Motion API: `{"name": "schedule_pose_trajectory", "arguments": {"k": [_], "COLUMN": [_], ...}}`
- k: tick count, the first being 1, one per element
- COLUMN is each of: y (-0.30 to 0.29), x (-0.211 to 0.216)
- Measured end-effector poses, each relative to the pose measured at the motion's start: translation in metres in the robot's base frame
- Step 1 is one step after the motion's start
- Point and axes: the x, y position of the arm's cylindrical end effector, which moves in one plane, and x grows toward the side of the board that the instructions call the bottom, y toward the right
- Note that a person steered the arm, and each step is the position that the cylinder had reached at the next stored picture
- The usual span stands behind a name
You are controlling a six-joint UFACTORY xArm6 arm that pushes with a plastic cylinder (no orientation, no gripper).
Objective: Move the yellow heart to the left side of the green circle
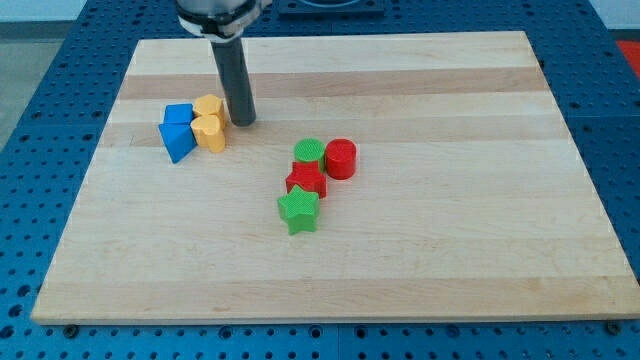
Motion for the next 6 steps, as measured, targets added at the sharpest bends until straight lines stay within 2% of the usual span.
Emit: {"name": "schedule_pose_trajectory", "arguments": {"k": [1,2,4,6], "y": [-0.038,-0.051,-0.015,-0.011], "x": [0.003,0.017,0.042,0.043]}}
